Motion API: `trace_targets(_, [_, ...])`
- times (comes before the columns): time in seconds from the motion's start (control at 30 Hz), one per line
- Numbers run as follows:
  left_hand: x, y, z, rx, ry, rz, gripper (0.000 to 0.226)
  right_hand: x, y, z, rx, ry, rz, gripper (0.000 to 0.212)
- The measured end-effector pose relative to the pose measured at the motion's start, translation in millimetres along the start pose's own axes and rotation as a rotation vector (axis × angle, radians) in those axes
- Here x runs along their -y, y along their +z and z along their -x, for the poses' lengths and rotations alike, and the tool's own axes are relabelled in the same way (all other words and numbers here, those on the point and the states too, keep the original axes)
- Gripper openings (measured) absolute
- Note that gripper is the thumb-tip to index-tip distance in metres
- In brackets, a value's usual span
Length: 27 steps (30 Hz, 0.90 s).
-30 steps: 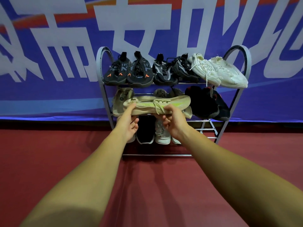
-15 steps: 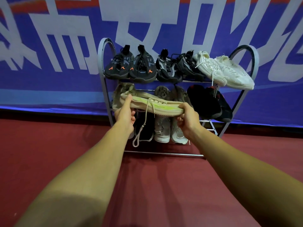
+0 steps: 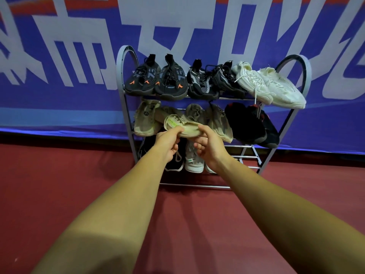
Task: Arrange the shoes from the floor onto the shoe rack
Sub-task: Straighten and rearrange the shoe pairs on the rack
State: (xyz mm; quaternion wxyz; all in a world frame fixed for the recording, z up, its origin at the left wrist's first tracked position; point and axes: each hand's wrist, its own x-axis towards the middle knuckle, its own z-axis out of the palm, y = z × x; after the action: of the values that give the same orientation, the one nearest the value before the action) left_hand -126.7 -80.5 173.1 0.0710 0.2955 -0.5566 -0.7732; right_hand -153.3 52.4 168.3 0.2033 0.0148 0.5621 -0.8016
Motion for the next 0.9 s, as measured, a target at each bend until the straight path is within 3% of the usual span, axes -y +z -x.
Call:
trace_targets(0.23, [-3, -14, -9, 0.009, 0.021, -0.045, 0.011, -8, 1, -5, 0.067, 0.112, -0.038, 0.015])
trace_targets(0.47, [5, -19, -13, 0.013, -0.012, -0.107, 0.050, -22, 16, -17, 0.052, 0.080, -0.074, 0.006])
trace_targets(0.6, [10, -27, -19, -0.049, -0.050, -0.094, 0.032, -34, 23, -25, 0.042, 0.033, -0.079, 0.018])
trace_targets(0.7, [11, -30, -26, -0.073, -0.016, -0.081, 0.018, -40, 29, -34, 0.021, 0.018, -0.079, 0.011])
trace_targets(0.9, [10, -31, -33, -0.123, 0.031, -0.041, 0.010, -48, 37, -46, 0.004, 0.035, -0.111, 0.020])
